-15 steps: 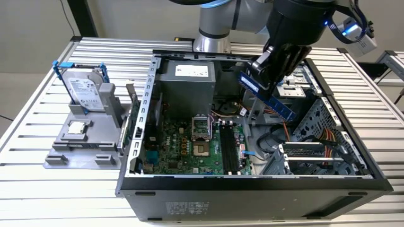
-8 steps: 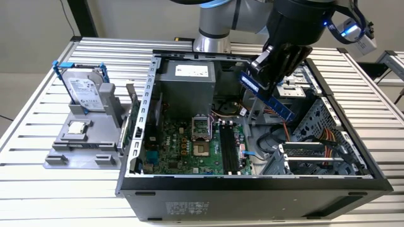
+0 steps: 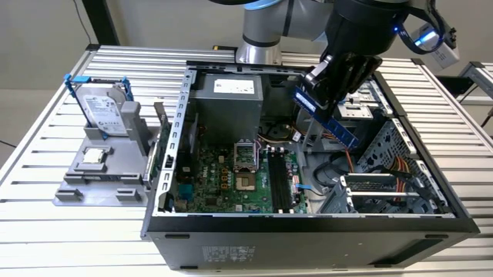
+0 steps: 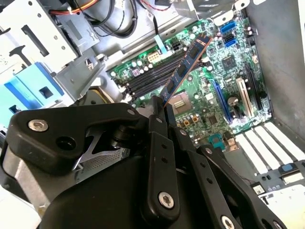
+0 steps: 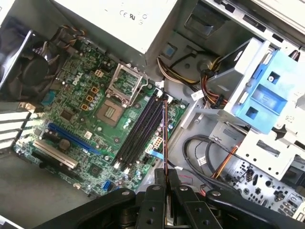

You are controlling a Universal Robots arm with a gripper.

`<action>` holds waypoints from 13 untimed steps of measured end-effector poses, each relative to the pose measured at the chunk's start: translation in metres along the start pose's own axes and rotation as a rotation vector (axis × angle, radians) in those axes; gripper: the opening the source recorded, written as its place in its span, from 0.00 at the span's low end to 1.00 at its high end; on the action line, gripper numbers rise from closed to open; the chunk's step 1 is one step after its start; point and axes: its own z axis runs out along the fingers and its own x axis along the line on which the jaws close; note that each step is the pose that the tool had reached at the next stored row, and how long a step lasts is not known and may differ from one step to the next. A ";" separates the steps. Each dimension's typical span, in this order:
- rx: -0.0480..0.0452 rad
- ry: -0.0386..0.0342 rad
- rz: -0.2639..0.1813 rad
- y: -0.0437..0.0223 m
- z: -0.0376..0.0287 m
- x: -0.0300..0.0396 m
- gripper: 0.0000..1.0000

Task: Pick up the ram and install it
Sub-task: 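Insert the ram into the slot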

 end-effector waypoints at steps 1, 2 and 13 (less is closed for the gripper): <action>0.0000 -0.0001 0.003 0.0000 0.0000 0.0000 0.00; 0.0000 -0.0001 0.007 0.0000 0.0000 0.0000 0.00; 0.0002 -0.0006 0.055 0.0000 0.0000 0.0000 0.00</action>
